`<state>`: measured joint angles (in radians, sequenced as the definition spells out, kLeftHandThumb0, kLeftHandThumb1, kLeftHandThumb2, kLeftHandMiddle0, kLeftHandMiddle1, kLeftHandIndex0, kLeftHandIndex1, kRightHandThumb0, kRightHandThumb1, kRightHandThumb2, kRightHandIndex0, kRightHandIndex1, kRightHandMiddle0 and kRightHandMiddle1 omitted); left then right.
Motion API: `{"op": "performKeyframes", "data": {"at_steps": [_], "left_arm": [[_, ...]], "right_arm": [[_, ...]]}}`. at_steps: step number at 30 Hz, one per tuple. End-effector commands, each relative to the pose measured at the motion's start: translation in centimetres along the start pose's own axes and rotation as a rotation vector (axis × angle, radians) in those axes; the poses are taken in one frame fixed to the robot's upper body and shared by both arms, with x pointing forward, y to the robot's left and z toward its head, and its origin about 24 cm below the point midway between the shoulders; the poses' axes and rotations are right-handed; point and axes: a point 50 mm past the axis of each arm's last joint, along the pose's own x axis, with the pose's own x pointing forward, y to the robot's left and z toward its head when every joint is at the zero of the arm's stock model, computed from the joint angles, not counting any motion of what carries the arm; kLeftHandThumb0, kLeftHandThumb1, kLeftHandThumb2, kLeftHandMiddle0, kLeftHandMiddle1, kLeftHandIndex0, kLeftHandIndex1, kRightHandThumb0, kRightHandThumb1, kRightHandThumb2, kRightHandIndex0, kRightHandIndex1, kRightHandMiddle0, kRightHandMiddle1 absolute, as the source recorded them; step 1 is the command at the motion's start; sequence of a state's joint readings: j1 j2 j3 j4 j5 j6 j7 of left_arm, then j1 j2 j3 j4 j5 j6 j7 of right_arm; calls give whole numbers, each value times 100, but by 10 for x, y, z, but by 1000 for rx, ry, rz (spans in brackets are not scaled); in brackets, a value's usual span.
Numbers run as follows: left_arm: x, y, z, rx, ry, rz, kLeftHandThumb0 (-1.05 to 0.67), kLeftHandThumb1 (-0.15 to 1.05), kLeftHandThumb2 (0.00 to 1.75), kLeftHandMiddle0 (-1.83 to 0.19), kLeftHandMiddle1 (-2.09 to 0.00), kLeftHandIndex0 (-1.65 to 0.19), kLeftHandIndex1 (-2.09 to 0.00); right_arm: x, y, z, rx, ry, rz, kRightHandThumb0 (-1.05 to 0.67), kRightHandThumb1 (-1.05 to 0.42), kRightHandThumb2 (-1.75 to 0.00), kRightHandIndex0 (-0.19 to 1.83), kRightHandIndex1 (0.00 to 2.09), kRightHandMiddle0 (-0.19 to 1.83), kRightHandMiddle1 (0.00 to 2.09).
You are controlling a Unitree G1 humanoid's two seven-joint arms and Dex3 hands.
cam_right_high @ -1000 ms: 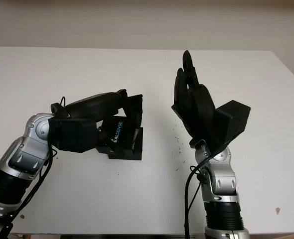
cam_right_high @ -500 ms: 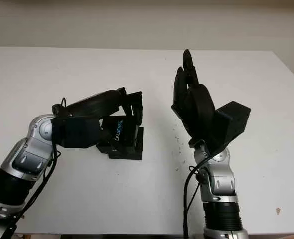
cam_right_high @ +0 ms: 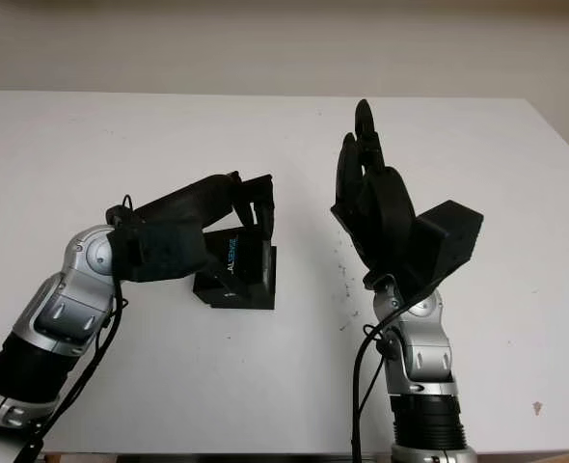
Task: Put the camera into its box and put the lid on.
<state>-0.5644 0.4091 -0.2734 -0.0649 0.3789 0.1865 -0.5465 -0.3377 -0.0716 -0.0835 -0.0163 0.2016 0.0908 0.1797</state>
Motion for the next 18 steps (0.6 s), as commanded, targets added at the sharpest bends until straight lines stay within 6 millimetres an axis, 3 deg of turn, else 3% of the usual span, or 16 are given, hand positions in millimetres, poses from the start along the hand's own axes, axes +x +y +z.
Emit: {"op": "performKeyframes", "data": {"at_steps": [1,18], "left_arm": [[2,-1,2,-4,-10,-7,-10,96,6,-23,-209,-11,-201],[13,-6,5,-26,-47,-66,-7,95,6,-16,-209,-12,-201]], "right_arm": [[-1,1,0,-3,-9,0,-77,-105,-71,-19,0,-19,0],[-3,3,-1,-12,-16,4,-80,-105,-68,-19,0,-19,0]]}}
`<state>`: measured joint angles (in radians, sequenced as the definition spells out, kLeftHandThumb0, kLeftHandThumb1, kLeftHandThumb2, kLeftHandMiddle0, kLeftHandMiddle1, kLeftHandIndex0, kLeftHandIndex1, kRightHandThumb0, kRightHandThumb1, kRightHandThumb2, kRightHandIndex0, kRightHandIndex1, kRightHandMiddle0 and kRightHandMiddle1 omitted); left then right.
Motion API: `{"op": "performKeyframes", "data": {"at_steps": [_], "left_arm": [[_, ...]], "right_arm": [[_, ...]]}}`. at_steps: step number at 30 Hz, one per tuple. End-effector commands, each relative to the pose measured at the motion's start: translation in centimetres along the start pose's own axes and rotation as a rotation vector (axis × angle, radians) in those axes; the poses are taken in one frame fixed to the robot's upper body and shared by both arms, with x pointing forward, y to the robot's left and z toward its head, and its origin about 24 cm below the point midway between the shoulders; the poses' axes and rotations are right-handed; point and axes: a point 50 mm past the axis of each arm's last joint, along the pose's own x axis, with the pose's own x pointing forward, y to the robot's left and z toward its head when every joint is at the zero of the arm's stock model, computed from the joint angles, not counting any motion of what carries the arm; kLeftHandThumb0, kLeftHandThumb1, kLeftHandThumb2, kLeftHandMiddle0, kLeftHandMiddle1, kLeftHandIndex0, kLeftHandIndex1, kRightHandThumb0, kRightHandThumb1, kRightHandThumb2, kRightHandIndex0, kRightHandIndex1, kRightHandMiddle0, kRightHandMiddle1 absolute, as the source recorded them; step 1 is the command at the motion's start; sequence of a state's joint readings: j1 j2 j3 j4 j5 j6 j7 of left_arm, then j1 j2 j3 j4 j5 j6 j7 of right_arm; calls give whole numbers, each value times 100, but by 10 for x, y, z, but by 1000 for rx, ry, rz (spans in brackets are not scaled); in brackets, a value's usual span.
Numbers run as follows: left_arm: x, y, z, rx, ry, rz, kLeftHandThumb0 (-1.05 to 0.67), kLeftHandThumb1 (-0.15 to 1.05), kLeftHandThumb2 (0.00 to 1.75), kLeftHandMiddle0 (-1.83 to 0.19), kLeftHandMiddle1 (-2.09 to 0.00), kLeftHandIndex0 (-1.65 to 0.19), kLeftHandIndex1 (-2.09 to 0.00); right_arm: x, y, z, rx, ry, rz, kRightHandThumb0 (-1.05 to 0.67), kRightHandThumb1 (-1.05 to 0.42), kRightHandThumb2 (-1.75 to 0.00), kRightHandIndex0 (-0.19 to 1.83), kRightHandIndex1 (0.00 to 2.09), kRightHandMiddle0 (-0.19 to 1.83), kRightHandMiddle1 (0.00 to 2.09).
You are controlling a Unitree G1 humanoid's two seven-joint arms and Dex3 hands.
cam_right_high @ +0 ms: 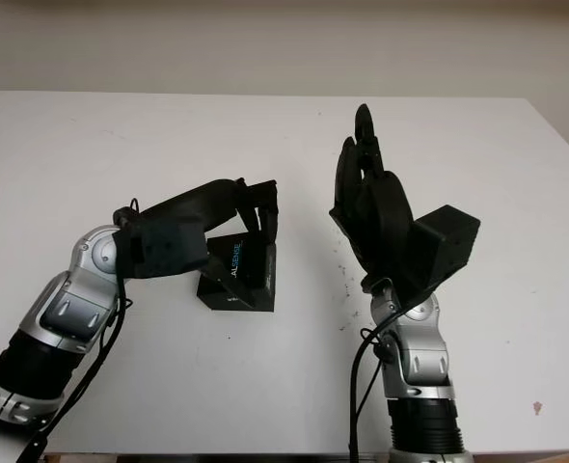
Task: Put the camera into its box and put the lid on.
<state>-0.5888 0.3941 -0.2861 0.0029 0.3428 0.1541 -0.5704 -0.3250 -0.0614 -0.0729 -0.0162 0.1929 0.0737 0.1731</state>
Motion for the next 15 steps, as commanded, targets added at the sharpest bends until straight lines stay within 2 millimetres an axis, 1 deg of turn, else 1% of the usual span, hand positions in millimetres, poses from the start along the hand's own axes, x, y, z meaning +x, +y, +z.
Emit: {"op": "performKeyframes", "data": {"at_steps": [1,6,15], "left_arm": [[6,-1,7,9,-27,-16,-7,95,6,-16,-209,-12,-201],[13,-4,5,9,-12,-29,-8,93,5,-18,-205,-16,-196],[19,-8,4,35,14,-43,-10,92,4,-19,-199,-17,-188]], "right_arm": [[-1,0,2,-12,-13,7,-79,-105,-69,-19,0,-19,0],[-2,-1,2,-17,-12,-1,-78,-105,-70,-19,0,-19,0],[-2,-1,1,-18,-13,-1,-78,-105,-70,-19,0,-19,0]]}}
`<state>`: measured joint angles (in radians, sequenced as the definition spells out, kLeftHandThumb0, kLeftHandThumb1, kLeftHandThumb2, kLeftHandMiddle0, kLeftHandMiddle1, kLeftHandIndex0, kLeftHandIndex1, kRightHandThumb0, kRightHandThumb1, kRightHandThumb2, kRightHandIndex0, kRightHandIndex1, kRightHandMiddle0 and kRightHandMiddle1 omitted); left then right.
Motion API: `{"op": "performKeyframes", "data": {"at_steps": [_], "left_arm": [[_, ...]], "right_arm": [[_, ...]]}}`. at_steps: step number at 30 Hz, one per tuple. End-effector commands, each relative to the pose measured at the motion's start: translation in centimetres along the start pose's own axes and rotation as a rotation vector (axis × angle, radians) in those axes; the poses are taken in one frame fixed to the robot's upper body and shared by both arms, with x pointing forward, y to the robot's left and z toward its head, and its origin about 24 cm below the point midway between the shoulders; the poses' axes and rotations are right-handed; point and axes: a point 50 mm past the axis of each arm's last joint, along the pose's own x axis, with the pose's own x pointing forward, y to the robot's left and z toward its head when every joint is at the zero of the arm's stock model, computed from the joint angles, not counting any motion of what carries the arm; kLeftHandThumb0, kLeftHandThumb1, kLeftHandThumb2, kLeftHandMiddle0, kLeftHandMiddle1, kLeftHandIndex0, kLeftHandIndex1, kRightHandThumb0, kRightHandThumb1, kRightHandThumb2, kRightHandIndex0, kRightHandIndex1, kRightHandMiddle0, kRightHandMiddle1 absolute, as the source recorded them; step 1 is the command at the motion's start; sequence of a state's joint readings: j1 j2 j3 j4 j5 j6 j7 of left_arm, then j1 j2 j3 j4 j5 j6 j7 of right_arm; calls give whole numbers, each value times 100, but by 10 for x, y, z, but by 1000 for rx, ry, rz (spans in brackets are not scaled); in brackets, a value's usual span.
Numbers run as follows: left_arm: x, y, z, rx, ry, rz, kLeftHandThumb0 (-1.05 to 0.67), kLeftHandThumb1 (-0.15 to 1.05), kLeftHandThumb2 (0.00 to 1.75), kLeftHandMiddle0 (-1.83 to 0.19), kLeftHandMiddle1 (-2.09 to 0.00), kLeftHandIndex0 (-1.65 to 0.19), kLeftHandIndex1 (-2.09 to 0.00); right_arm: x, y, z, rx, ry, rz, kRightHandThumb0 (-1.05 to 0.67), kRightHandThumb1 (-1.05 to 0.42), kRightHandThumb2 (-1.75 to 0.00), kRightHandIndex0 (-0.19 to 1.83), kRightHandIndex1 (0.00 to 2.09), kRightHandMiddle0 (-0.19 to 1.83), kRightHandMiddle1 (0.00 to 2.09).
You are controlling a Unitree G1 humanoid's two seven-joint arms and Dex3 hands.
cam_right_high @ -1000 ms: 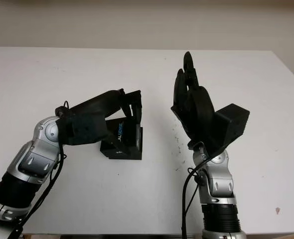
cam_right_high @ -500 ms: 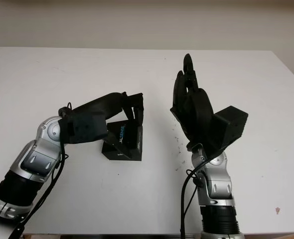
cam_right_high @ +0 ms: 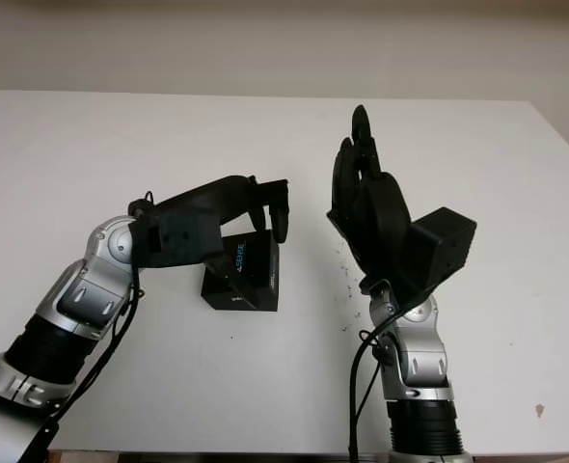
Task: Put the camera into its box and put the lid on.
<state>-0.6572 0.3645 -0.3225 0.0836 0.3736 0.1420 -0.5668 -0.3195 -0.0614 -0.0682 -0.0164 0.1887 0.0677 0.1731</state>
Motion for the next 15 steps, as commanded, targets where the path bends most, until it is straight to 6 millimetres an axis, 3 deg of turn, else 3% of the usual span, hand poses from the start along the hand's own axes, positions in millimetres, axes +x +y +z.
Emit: {"op": "performKeyframes", "data": {"at_steps": [1,3,5,6,7,9,11,15], "left_arm": [[5,-9,-1,7,11,-12,-10,92,4,-19,-197,-18,-186],[5,-11,-1,37,14,12,-12,92,4,-20,-192,-17,-182],[5,-13,-2,80,33,3,-25,94,5,2,-170,6,-156],[5,-13,-2,108,46,-12,-33,95,5,9,-141,12,-132],[5,-14,-2,139,54,-26,-44,96,6,9,-87,13,-92],[5,-16,-1,206,71,-57,-59,101,6,12,-30,10,-43],[4,-17,-1,224,80,-71,-69,104,8,18,-7,11,-19],[4,-21,-3,227,77,-71,-75,105,16,19,0,12,-10]], "right_arm": [[-1,-1,2,-12,-14,-3,-78,-105,-70,-19,0,-19,0],[-1,-1,2,-21,-12,1,-78,-105,-70,-19,0,-19,0],[-1,-1,2,-30,-12,8,-78,-105,-72,-19,0,-19,0],[-1,-1,2,-34,-12,8,-78,-105,-71,-19,0,-19,0],[-1,-1,1,-35,-12,8,-79,-105,-71,-19,0,-19,0],[-1,-1,2,-32,-13,7,-79,-105,-71,-19,0,-19,0],[-1,-1,2,-28,-16,9,-80,-105,-70,-19,0,-19,0],[-1,-1,2,-35,-16,1,-79,-105,-71,-19,0,-19,0]]}}
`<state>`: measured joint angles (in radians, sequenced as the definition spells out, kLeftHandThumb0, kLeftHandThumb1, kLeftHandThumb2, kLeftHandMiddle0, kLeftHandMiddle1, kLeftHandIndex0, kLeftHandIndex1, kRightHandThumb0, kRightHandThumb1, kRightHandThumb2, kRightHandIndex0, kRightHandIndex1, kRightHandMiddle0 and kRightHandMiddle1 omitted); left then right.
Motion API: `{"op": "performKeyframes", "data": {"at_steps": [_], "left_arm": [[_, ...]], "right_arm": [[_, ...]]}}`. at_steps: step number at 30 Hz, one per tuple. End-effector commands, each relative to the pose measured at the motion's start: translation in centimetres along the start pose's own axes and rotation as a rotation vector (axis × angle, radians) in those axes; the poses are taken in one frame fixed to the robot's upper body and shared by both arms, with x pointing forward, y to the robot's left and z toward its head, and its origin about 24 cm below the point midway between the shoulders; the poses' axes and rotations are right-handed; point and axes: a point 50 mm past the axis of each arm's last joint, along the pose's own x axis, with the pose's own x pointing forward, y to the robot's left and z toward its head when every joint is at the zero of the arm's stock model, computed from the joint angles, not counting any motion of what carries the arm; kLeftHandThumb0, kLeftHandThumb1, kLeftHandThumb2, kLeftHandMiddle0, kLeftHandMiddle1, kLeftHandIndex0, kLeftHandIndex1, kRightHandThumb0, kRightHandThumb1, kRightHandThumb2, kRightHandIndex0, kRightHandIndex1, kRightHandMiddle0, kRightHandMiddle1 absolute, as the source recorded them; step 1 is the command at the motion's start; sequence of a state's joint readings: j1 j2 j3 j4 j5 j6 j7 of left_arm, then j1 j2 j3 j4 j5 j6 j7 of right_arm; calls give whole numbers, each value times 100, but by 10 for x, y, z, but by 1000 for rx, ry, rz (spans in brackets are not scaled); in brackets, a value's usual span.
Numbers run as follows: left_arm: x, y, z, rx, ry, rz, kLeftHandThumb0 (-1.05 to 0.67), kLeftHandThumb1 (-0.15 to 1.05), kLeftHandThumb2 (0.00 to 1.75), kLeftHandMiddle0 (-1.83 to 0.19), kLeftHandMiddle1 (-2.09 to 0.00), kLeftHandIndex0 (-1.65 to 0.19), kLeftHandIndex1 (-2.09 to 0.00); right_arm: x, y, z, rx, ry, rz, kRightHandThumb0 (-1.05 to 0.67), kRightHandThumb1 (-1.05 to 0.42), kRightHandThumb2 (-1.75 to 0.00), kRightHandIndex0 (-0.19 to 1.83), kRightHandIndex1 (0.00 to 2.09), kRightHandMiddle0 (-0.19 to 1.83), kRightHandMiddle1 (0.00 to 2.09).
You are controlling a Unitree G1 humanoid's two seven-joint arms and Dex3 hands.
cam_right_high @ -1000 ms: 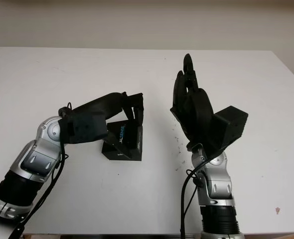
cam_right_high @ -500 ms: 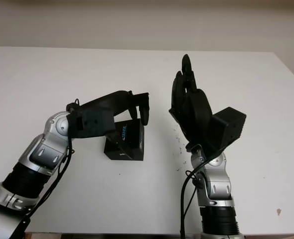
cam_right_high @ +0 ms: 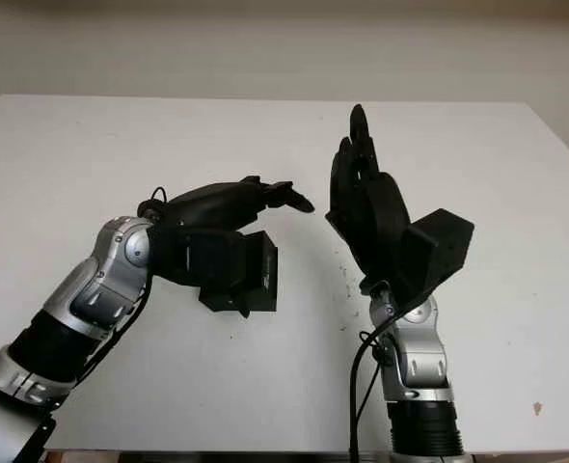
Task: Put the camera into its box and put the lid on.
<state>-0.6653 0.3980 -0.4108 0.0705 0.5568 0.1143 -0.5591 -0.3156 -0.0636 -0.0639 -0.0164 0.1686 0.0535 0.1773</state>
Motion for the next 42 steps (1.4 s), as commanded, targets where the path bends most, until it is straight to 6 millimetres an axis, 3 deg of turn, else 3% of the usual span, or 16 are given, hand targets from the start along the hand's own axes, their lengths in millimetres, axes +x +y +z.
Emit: {"op": "performKeyframes", "data": {"at_steps": [1,11,19,24,28,33,38,42], "left_arm": [[2,-14,-3,-6,10,-39,-76,105,18,19,0,12,-9],[-2,-13,-3,-103,-11,-54,-80,105,39,19,0,19,-2],[-26,18,-3,-505,-137,23,-81,105,38,19,0,19,0],[-50,35,-10,-735,-296,158,-88,105,27,19,0,19,0],[-68,39,-20,-758,-356,285,-92,105,18,19,0,19,0],[-87,35,-36,-754,-297,365,-100,103,9,19,0,19,0],[-106,22,-59,-603,-173,391,-93,95,4,19,0,19,0],[-116,2,-77,-552,-45,417,-83,89,3,5,-8,14,-4]], "right_arm": [[0,-1,2,-8,-11,-6,-80,-105,-71,-19,0,-19,0],[-1,-1,1,-14,-4,-8,-81,-105,-70,-19,0,-19,0],[-1,-2,1,-10,-6,-7,-80,-105,-70,-19,0,-19,0],[-1,-3,1,3,-3,-20,-80,-105,-68,-19,0,-19,0],[-1,-3,1,4,-2,-21,-81,-105,-65,-19,0,-19,0],[-3,-4,1,-11,-4,-15,-82,-105,-65,-19,0,-19,0],[-3,-4,1,-16,2,-2,-82,-105,-66,-19,0,-19,0],[-2,-5,0,-27,9,6,-82,-105,-67,-19,0,-19,0]]}}
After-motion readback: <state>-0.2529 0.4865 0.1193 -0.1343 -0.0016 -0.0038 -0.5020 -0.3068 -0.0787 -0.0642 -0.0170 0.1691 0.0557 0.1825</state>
